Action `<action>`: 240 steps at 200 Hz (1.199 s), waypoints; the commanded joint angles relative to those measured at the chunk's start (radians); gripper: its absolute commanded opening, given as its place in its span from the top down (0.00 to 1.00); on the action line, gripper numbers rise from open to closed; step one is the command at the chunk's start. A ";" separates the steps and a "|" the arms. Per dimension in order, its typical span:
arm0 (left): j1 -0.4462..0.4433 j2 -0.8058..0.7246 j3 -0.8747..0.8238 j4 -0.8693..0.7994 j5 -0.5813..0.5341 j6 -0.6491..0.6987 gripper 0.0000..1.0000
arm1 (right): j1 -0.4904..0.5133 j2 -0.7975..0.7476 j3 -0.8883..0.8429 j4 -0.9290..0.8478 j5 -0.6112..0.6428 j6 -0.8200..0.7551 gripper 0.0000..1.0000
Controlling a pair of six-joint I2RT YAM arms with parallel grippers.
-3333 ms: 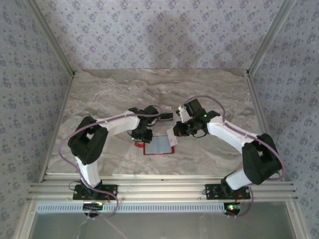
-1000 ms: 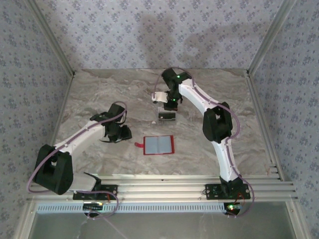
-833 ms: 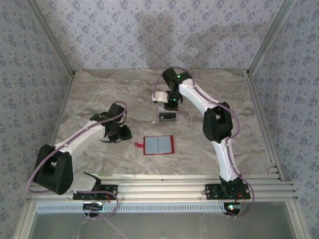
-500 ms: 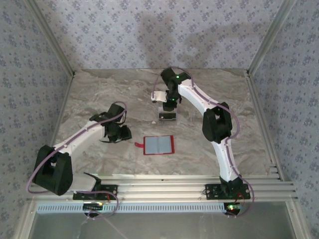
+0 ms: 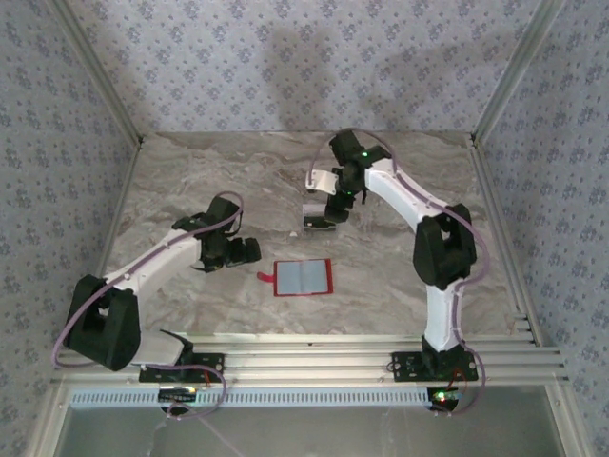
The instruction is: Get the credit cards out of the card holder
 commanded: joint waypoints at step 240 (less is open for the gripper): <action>0.506 0.095 -0.417 1.322 -0.056 0.511 0.00 | -0.491 -0.430 -1.329 1.645 0.147 0.895 0.00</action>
